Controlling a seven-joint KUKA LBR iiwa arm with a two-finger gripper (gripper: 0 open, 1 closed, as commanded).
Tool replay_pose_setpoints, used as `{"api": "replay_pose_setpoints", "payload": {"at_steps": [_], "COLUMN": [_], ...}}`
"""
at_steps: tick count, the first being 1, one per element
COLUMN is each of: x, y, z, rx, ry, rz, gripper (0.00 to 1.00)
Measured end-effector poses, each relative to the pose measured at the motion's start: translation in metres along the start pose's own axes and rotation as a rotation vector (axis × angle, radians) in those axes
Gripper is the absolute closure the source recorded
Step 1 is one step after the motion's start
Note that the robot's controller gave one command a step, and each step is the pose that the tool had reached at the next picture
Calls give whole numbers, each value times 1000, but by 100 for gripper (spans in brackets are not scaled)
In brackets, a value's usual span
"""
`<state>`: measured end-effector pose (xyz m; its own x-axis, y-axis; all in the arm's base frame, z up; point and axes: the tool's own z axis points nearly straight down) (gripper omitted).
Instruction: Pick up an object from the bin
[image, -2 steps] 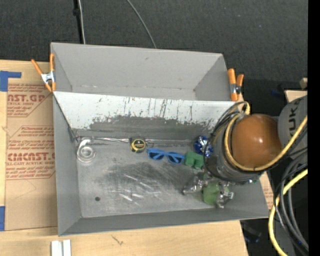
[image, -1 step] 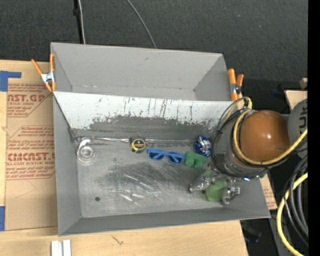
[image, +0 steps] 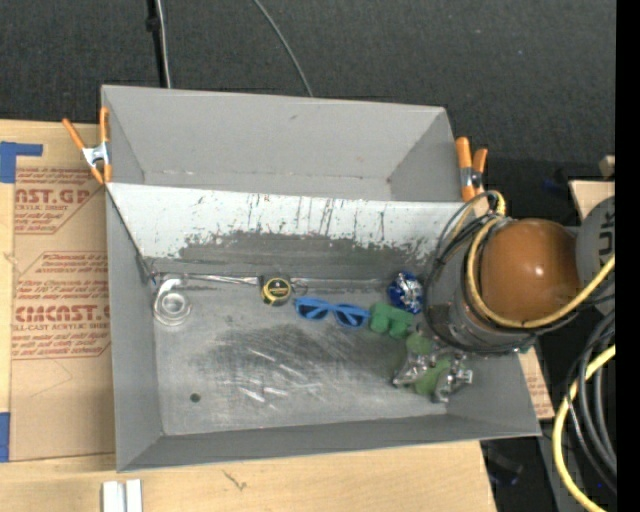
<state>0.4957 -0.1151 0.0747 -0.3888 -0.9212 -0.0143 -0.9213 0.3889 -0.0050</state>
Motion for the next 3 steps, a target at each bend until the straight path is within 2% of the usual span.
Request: {"api": "replay_pose_setpoints", "payload": {"at_steps": [1,3], "x": [-3,-6], "y": [-1,0], "z": [-46,-65], "rx": [-2,-5], "ry": [11,12], "rz": [0,3], "gripper": [100,100]}}
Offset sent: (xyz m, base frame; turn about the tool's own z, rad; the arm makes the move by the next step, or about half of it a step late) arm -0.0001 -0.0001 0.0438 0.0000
